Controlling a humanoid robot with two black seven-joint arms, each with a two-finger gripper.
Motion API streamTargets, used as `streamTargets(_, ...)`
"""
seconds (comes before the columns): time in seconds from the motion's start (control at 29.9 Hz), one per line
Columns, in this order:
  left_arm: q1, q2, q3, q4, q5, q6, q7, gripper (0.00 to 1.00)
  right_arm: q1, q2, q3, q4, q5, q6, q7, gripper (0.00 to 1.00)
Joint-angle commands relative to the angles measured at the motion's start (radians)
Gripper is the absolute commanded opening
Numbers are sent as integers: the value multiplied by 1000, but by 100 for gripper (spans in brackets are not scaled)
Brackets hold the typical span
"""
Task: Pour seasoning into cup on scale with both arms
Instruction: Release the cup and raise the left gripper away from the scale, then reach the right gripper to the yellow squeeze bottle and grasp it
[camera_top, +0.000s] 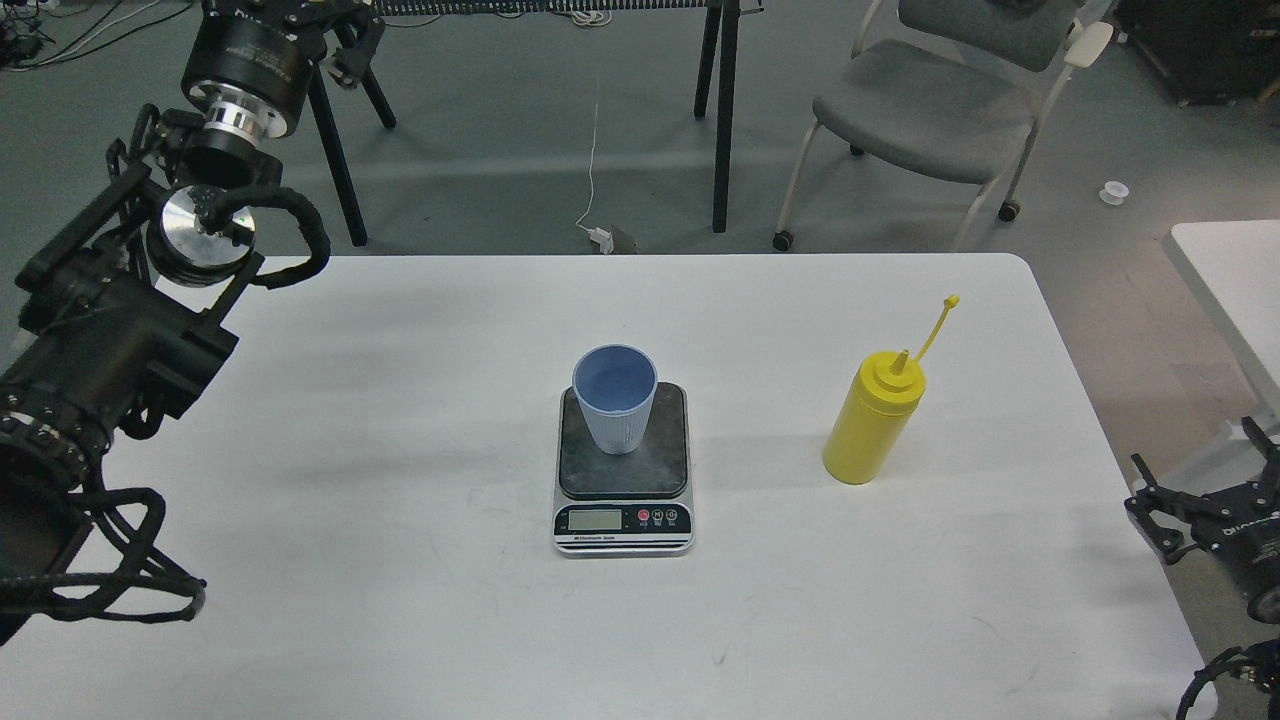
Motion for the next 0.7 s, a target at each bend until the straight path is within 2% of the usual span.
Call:
streamTargets(0.0,30,-14,-46,2,-1,3,7,99,-62,57,-4,86,-3,0,0,99)
streamTargets(0.27,32,-5,-50,2,-3,1,10,99,-69,244,-126,107,-11,0,0,99)
streamTargets(0.43,32,-2,-50,2,-3,0,10,99,-61,284,-136,189,-14,0,0,99)
streamTargets(0.67,43,3,-50,2,-1,-2,8,99,52,334,-139,167,-17,0,2,99)
